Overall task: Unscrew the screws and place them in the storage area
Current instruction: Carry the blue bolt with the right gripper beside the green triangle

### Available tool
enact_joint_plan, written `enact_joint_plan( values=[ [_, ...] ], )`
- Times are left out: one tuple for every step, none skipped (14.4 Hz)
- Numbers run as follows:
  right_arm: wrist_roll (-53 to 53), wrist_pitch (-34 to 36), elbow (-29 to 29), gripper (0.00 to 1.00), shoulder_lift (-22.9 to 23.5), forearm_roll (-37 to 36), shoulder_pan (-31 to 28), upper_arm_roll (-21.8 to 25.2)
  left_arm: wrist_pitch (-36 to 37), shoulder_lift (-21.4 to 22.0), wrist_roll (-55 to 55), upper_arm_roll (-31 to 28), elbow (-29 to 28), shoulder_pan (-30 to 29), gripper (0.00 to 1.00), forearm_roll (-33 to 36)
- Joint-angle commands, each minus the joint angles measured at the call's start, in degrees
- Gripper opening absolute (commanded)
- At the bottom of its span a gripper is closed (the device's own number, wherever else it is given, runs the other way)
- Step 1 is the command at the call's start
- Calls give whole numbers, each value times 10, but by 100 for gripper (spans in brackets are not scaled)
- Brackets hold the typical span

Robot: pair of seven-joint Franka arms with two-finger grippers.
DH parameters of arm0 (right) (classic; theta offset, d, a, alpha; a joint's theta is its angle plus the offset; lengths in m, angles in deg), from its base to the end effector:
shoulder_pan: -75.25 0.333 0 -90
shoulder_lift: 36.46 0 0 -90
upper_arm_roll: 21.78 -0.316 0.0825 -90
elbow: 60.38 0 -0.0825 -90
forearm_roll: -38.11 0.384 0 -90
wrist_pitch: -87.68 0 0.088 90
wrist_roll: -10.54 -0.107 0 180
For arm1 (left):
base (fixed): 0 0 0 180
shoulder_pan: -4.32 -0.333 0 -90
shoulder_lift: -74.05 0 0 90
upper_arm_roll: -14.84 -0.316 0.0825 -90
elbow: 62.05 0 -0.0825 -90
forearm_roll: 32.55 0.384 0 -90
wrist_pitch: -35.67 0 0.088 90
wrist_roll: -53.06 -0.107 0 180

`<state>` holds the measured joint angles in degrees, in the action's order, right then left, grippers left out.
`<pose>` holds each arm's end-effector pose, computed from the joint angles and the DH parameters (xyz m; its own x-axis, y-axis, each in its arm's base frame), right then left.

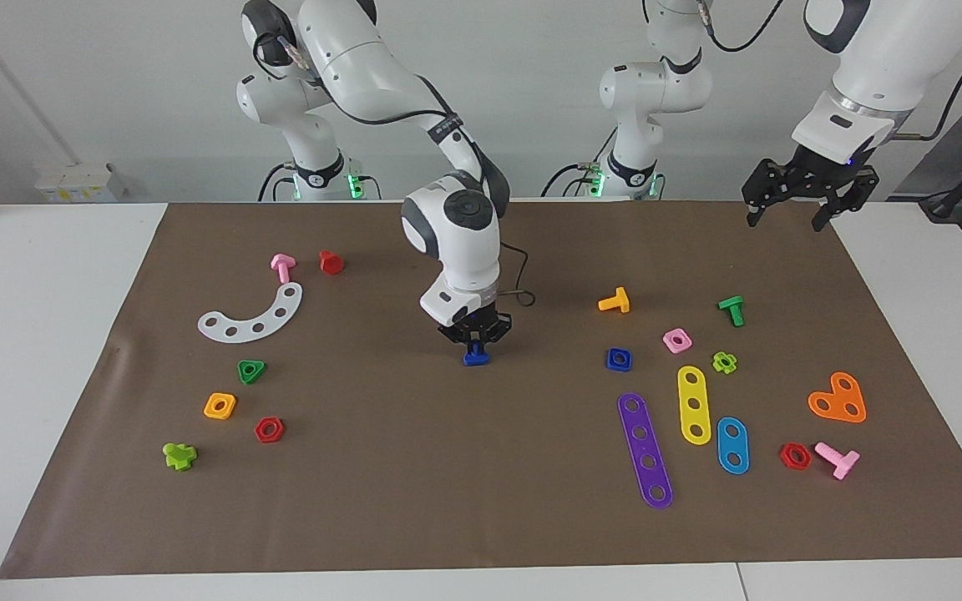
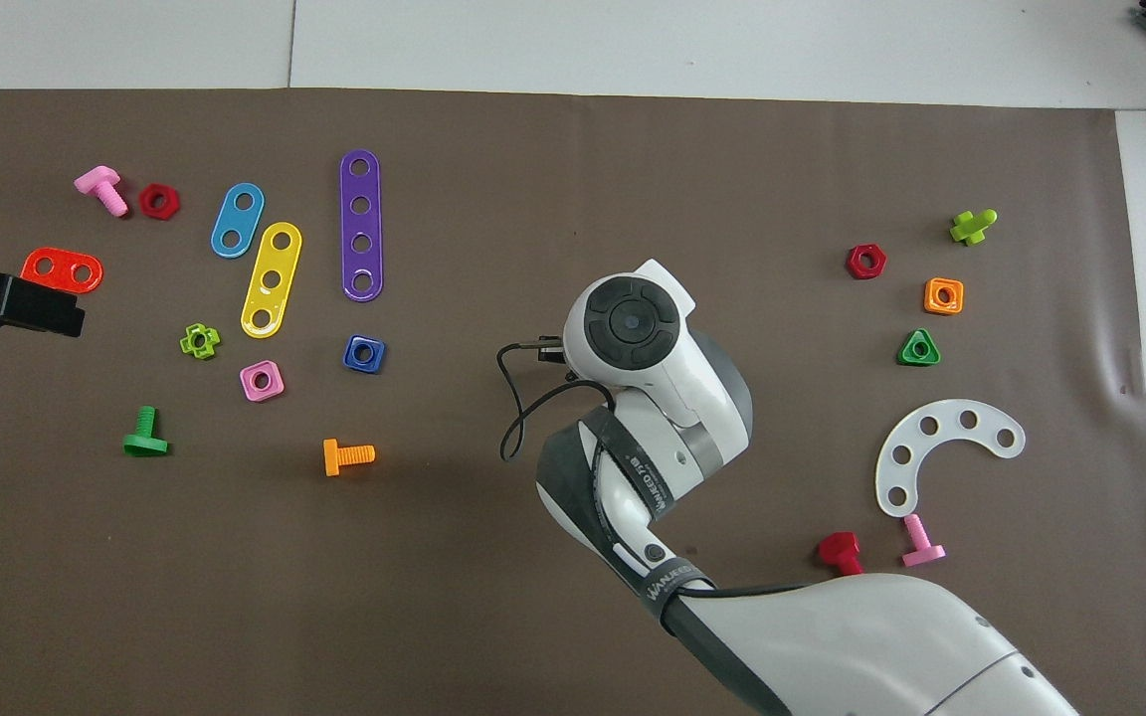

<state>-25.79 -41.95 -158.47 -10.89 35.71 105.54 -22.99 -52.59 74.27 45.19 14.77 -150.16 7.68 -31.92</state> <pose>0.5767 0.3504 0.3411 0.9931 -0.0635 0.0989 -0.0597 -0.9974 -0.0408 0.5498 -0.0304 0.6395 0.9811 -0.1932 0.0049 -0.1931 -0.9811 -0.0118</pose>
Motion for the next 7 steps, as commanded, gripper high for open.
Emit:
enact_joint_plan(
  values=[
    [38,45,-10,0,-60,0,-39,-5,18,19,2,1,-11,-6,100,2],
    [58,60,-10,0,-74,0,-57,-5,19,20,2,1,-12,-6,100,2],
    [77,70,-11,0,-85,0,-74,-5,18,20,4,1,-11,-6,100,2],
    [95,80,-11,0,-93,0,-93,-5,14,20,8,1,-12,-6,100,1],
    [111,88,-11,0,-100,0,-111,-5,11,20,14,1,-13,-6,100,1],
    [134,97,-11,0,-108,0,-135,-5,11,20,15,1,-14,-6,100,1],
    [164,107,-11,0,-113,0,-156,-5,10,21,11,1,-14,-6,100,2]
  ],
)
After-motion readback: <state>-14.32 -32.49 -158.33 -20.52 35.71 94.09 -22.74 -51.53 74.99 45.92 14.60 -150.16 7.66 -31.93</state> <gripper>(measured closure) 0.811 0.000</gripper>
